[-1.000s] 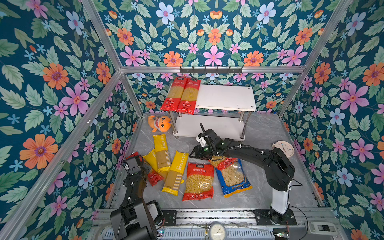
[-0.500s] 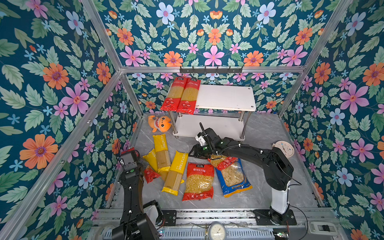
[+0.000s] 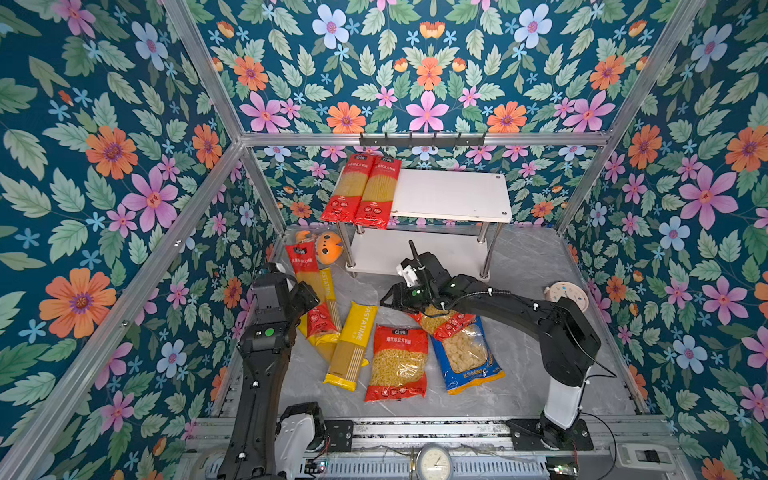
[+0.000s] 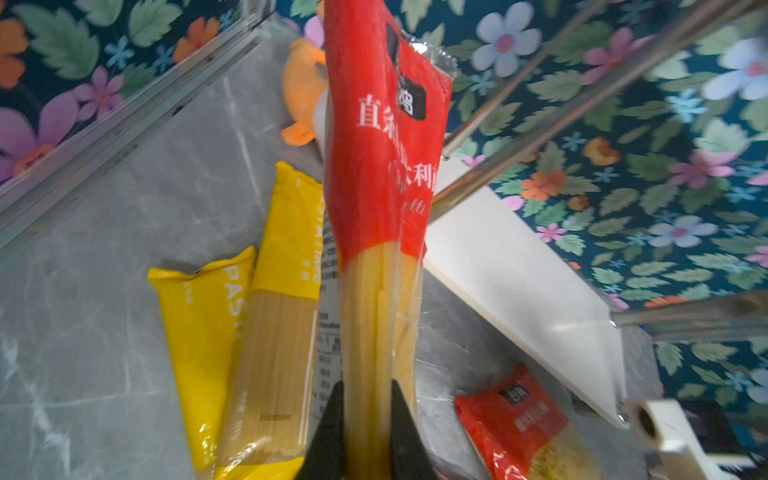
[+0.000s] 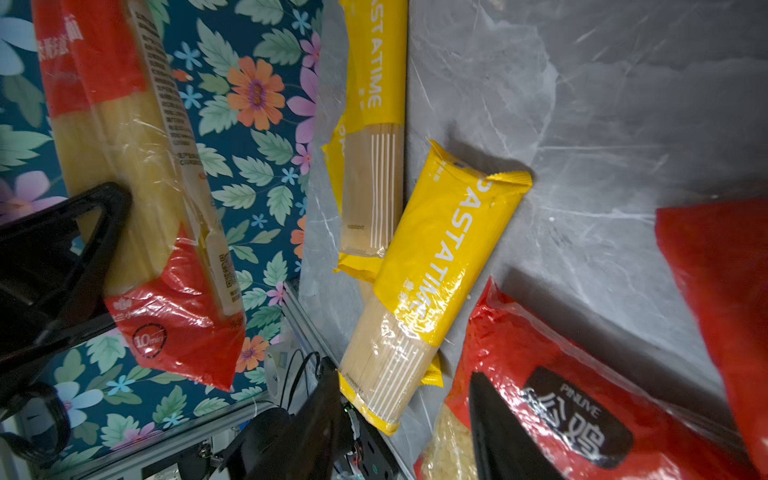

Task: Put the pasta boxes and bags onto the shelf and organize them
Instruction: 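Lift the bag upright with the left gripper while the right gripper reaches toward it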

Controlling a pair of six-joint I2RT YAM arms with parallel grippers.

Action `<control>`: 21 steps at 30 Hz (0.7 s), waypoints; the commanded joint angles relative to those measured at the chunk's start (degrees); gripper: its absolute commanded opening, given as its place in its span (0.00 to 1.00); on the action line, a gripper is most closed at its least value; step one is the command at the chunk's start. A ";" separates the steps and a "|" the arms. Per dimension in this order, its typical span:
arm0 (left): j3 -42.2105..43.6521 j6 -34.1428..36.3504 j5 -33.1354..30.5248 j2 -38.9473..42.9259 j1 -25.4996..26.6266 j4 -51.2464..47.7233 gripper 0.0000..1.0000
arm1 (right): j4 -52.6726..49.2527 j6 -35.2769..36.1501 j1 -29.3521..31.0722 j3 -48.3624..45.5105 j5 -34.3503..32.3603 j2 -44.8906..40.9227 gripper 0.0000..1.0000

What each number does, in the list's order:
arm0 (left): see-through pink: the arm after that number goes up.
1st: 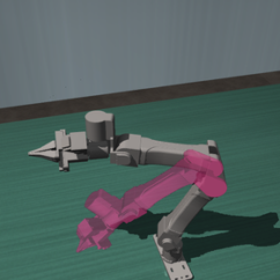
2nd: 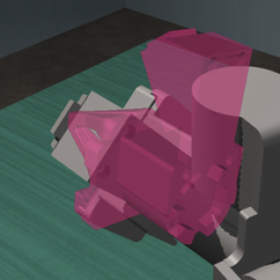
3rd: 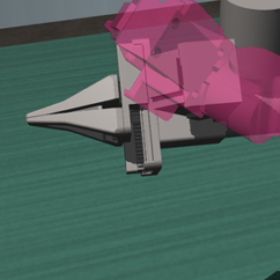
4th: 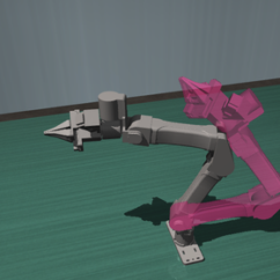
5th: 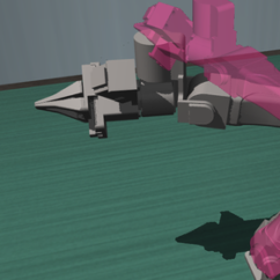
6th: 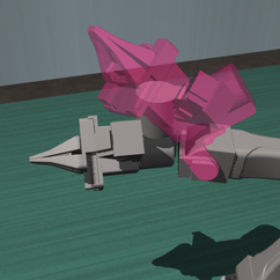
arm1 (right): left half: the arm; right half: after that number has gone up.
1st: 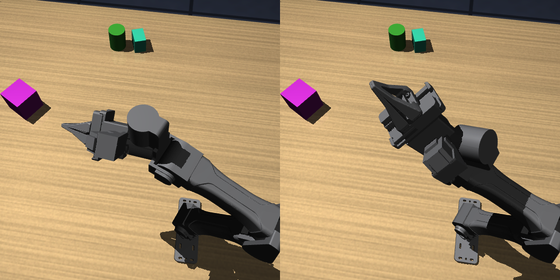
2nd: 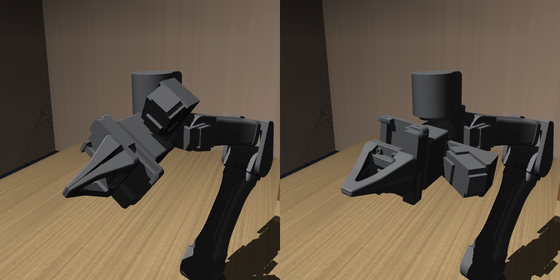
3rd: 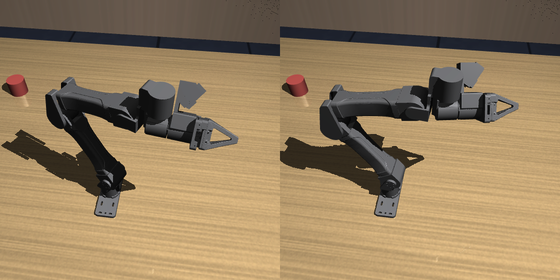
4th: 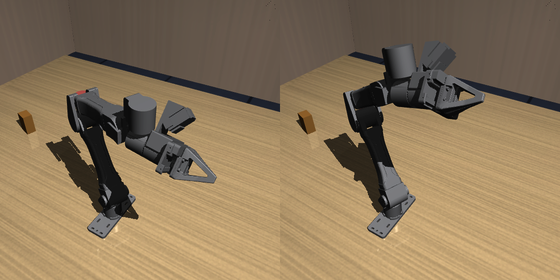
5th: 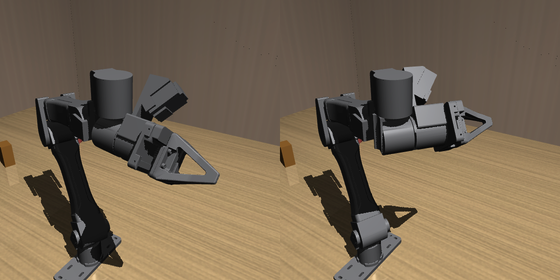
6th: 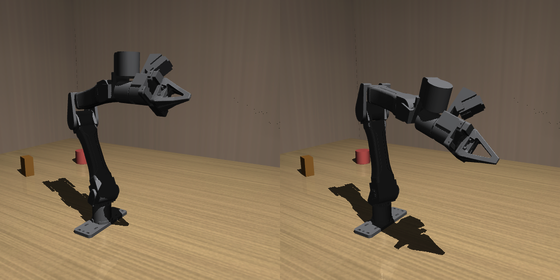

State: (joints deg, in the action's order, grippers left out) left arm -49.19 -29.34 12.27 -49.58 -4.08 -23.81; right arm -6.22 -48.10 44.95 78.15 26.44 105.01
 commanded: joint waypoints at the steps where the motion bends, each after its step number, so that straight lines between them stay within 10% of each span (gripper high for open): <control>1: -1.09 4.44 7.70 3.27 1.09 11.59 0.00 | 17.28 -4.02 -0.21 -5.68 1.05 -3.51 0.51; 10: 9.81 0.15 22.22 12.10 3.51 28.83 0.00 | 48.53 -7.80 -0.39 -12.46 8.51 -4.75 0.55; 21: 16.77 -1.55 26.31 16.83 4.55 25.96 0.00 | 48.06 -9.65 -0.30 -12.73 5.94 -4.77 0.63</control>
State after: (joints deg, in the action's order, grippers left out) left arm -32.84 -30.06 34.87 -33.34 0.19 -4.51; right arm 38.11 -56.66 44.56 65.73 34.24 100.84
